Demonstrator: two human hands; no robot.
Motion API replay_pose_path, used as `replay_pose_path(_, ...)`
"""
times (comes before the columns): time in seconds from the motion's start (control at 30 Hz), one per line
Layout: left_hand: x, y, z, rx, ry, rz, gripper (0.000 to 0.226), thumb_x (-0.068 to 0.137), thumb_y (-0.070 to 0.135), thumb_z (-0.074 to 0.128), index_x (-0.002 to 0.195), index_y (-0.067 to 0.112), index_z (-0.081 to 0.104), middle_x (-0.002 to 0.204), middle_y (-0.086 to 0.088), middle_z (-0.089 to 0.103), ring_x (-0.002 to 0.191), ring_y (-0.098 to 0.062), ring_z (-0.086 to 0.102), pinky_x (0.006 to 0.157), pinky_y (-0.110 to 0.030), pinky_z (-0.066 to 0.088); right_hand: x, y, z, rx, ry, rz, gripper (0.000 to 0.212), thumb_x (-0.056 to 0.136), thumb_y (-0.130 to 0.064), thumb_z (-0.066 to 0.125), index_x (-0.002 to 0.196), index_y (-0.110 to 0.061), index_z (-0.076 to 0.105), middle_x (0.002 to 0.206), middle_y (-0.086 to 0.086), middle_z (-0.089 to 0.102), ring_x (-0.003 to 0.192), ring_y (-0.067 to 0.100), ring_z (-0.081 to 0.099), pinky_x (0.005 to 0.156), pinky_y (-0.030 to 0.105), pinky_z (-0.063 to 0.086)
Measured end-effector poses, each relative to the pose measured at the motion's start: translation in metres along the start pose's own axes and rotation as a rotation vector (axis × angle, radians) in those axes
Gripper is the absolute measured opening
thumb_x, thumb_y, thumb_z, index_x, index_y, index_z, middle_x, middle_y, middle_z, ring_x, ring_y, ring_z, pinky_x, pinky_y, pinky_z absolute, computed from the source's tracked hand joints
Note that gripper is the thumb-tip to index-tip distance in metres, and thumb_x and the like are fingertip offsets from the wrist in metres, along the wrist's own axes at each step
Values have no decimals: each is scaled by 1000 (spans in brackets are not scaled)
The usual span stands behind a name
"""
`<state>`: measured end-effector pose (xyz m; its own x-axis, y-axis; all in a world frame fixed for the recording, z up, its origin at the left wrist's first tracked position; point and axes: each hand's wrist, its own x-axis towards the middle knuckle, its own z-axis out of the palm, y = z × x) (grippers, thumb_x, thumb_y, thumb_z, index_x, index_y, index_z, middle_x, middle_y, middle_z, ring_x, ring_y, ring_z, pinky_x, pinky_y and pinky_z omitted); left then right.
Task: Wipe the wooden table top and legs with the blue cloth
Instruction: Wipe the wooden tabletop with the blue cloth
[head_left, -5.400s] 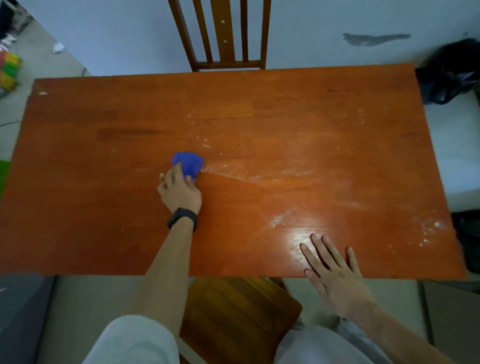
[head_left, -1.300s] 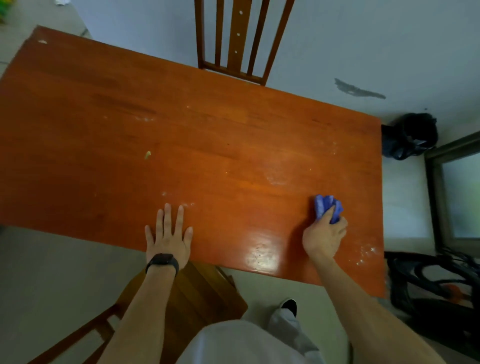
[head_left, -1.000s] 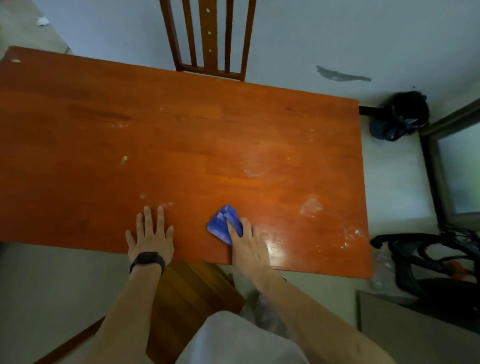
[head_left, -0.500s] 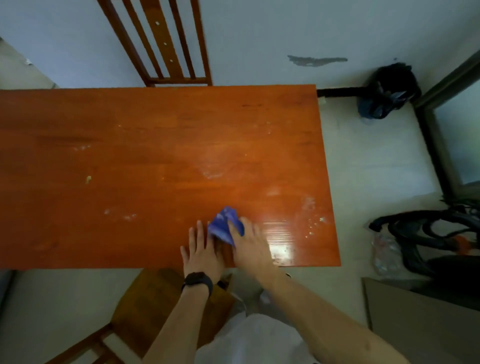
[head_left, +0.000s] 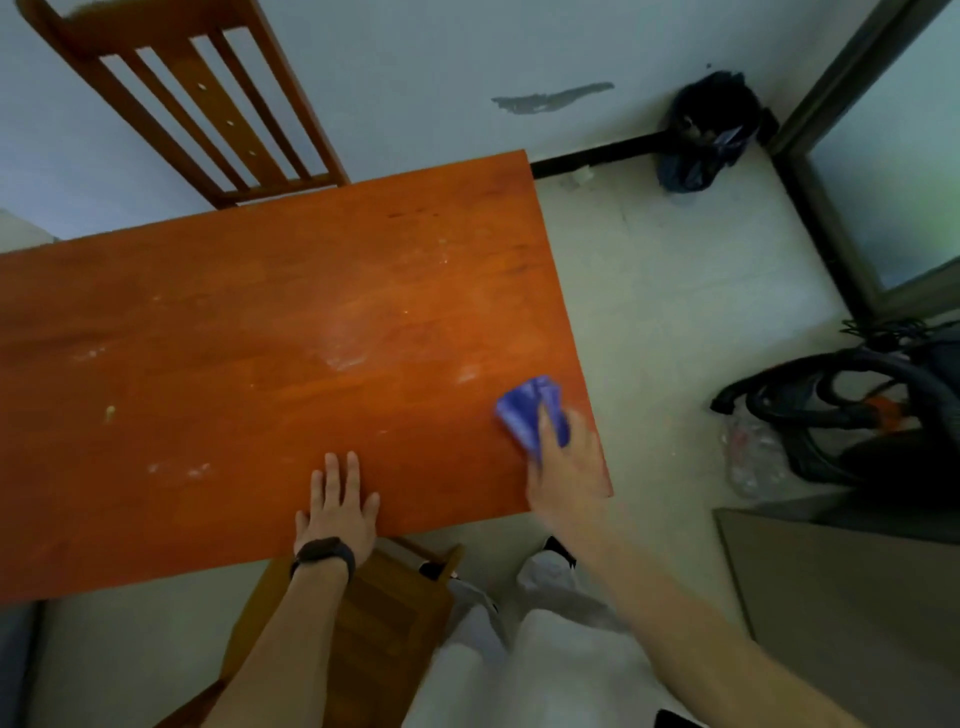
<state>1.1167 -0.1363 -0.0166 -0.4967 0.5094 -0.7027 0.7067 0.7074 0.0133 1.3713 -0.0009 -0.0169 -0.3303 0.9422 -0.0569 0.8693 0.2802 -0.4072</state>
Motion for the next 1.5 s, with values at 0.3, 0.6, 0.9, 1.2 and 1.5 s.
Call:
replay_pose_path(0.3,-20,64,15,31,128,68,71,100,55,26,156,26,-6,163,-3,-15,150,-33,-3,120,-51,11,-12,60,-8,-176,-189,-16,76,80,-15,62,150,-25,34,137,15,46,100,36,53,85,44,46)
replay_pose_path(0.6,-20,59,20,-97,37,72,76,95,67,25,150,41,-21,157,9,-31,149,-28,-19,119,-56,6,-10,44,-25,35,-171,-89,77,83,-15,66,152,-23,33,139,16,44,107,36,49,91,45,47)
replay_pose_path(0.9,-20,7,8,-518,379,-172,56,101,24,44,153,27,26,163,-2,14,147,-26,19,117,-42,28,-3,-85,28,-96,-531,-593,79,77,-12,66,148,-21,34,146,8,37,105,32,49,83,40,49)
replay_pose_path(1.2,1,-34,16,-513,246,-300,63,104,35,27,156,30,-8,163,0,-15,150,-23,-13,122,-47,4,45,-143,73,-249,-630,-1002,74,80,-13,63,148,-20,36,152,11,28,116,37,39,91,45,46)
replay_pose_path(1.5,11,0,3,-614,310,-444,61,103,36,24,157,20,0,164,-4,-11,151,-26,-11,122,-49,2,165,-49,5,-238,-174,-58,75,87,-6,53,155,-16,25,150,23,29,118,49,40,105,51,32)
